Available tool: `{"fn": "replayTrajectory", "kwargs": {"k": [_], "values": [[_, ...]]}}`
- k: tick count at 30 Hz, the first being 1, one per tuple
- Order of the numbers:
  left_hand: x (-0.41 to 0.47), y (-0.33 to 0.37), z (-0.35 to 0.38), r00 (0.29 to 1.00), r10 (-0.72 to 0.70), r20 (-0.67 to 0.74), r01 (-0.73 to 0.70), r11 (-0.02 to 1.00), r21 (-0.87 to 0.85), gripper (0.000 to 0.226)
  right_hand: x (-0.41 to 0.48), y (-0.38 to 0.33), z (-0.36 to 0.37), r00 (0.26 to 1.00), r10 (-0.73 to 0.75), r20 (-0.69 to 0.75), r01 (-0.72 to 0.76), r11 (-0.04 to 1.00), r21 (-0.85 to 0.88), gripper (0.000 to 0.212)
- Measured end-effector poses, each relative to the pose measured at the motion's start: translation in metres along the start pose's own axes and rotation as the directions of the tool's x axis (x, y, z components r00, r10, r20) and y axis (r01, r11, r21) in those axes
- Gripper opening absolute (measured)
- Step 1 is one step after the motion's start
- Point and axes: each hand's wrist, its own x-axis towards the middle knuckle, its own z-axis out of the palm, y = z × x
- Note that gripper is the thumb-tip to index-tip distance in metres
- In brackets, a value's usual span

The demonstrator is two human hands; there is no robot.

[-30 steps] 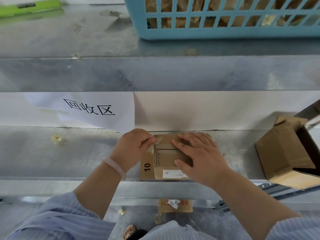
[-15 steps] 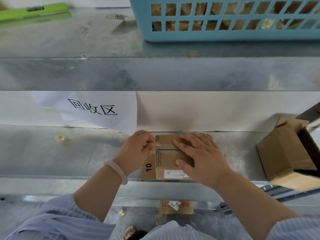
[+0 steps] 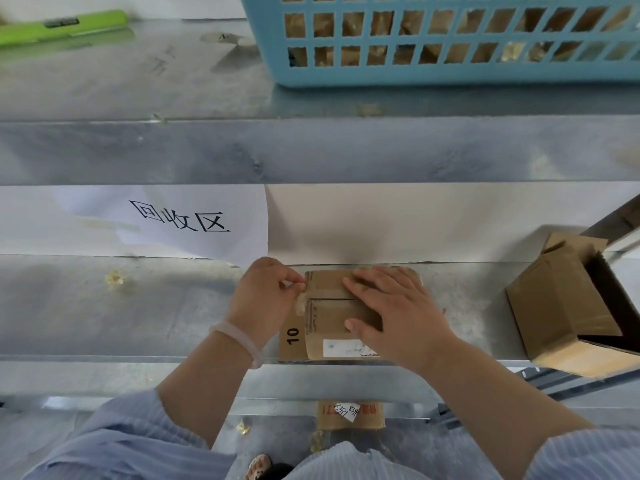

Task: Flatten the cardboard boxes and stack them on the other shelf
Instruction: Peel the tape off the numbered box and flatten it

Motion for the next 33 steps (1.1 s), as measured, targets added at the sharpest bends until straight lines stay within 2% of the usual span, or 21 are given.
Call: {"fn": "replayTrajectory", "kwargs": {"k": [2, 3, 5, 6, 8, 9, 10, 12, 14, 17, 20, 22, 24, 27, 30, 33], "values": [[-0.004, 0.007, -0.002, 0.977, 0.202, -0.074, -0.190, 0.972, 0.139, 0.012, 0.001, 0.001, 0.001, 0.999, 0.033, -0.007, -0.032, 0.993, 0.114, 0.073], [-0.006, 0.013, 0.000, 0.943, 0.320, -0.093, -0.296, 0.934, 0.202, 0.015, 0.002, 0.001, 0.001, 0.998, 0.068, -0.013, -0.064, 0.979, 0.193, 0.067], [-0.011, 0.030, 0.006, 0.868, 0.497, -0.021, -0.471, 0.835, 0.286, 0.023, 0.003, 0.001, -0.003, 0.985, 0.174, -0.017, -0.155, 0.915, 0.373, 0.045], [-0.013, 0.040, 0.012, 0.853, 0.515, 0.082, -0.514, 0.804, 0.299, 0.029, 0.004, 0.002, -0.007, 0.968, 0.250, -0.027, -0.204, 0.845, 0.494, 0.036], [-0.016, 0.055, 0.027, 0.865, 0.424, 0.269, -0.495, 0.810, 0.315, 0.047, 0.001, 0.007, -0.015, 0.889, 0.446, -0.103, -0.222, 0.616, 0.755, 0.032], [-0.015, 0.057, 0.034, 0.877, 0.372, 0.304, -0.466, 0.812, 0.353, 0.053, -0.003, 0.012, -0.019, 0.826, 0.547, -0.137, -0.187, 0.495, 0.848, 0.036], [-0.015, 0.057, 0.040, 0.887, 0.340, 0.314, -0.450, 0.792, 0.412, 0.057, -0.008, 0.019, -0.023, 0.760, 0.629, -0.164, -0.154, 0.420, 0.894, 0.040], [-0.017, 0.060, 0.049, 0.893, 0.320, 0.316, -0.446, 0.720, 0.532, 0.063, -0.023, 0.036, -0.027, 0.686, 0.710, -0.160, -0.189, 0.385, 0.903, 0.041], [-0.016, 0.063, 0.055, 0.904, 0.306, 0.298, -0.426, 0.689, 0.586, 0.071, -0.036, 0.049, -0.022, 0.704, 0.709, -0.038, -0.310, 0.355, 0.882, 0.033], [-0.012, 0.070, 0.067, 0.916, 0.298, 0.268, -0.399, 0.724, 0.563, 0.074, -0.060, 0.059, -0.002, 0.734, 0.636, 0.238, -0.479, 0.236, 0.845, 0.022], [-0.014, 0.069, 0.076, 0.917, 0.308, 0.254, -0.399, 0.713, 0.577, 0.071, -0.078, 0.051, 0.009, 0.760, 0.588, 0.277, -0.490, 0.237, 0.839, 0.018], [-0.018, 0.067, 0.079, 0.915, 0.327, 0.234, -0.401, 0.682, 0.612, 0.072, -0.082, 0.045, 0.009, 0.780, 0.580, 0.236, -0.488, 0.327, 0.809, 0.027], [-0.023, 0.065, 0.081, 0.911, 0.339, 0.237, -0.409, 0.655, 0.636, 0.072, -0.083, 0.044, 0.007, 0.773, 0.607, 0.185, -0.496, 0.395, 0.773, 0.022], [-0.026, 0.065, 0.082, 0.905, 0.355, 0.235, -0.419, 0.648, 0.635, 0.071, -0.083, 0.043, 0.006, 0.742, 0.648, 0.174, -0.515, 0.385, 0.766, 0.002], [-0.027, 0.066, 0.082, 0.906, 0.360, 0.223, -0.416, 0.657, 0.629, 0.072, -0.081, 0.040, 0.011, 0.712, 0.682, 0.167, -0.520, 0.352, 0.778, 0.009], [-0.027, 0.066, 0.082, 0.909, 0.358, 0.212, -0.409, 0.669, 0.621, 0.072, -0.079, 0.037, 0.015, 0.704, 0.703, 0.101, -0.509, 0.401, 0.762, 0.010]]}}
